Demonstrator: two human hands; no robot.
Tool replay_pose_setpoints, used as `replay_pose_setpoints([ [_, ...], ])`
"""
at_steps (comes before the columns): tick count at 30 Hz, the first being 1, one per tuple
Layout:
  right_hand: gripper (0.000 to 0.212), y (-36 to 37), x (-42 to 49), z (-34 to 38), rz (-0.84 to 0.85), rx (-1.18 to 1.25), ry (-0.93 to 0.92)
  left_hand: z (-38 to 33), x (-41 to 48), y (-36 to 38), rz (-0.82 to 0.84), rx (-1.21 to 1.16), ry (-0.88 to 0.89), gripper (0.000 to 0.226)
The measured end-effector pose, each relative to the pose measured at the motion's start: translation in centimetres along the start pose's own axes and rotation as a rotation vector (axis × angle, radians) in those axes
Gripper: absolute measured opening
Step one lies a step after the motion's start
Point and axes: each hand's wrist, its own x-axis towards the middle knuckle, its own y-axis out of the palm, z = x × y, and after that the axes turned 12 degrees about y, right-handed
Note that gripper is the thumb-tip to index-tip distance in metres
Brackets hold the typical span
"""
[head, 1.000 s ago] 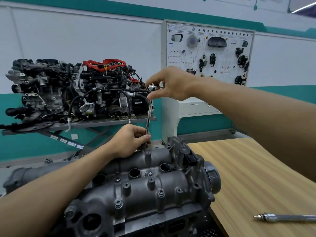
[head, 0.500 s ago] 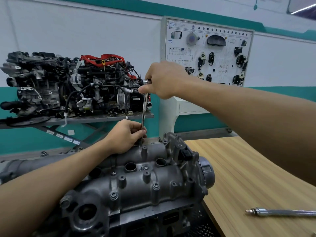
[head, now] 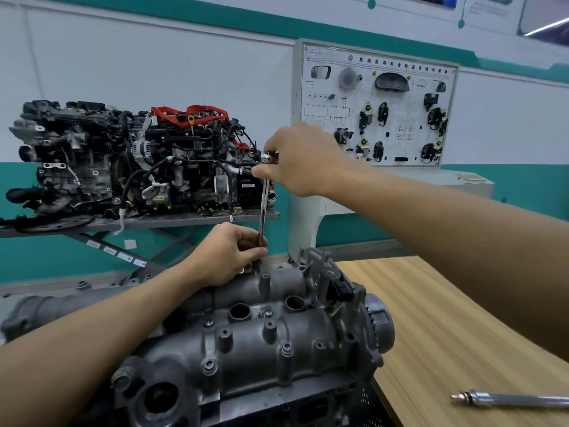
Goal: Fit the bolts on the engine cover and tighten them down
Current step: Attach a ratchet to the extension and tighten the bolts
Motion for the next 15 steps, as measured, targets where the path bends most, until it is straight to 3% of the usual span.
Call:
replay_pose_setpoints([
  [8,0.031,1.6,1.8,0.6,0.173,0.297,0.039,-0.1,0.4,-0.4,0.003,-0.145,-0.065,0.0],
  [15,0.034,0.7,-0.5,-0.3,-0.021,0.331,-0.071,0.0,0.1,0.1,-0.038,0.002,0.046,0.006],
])
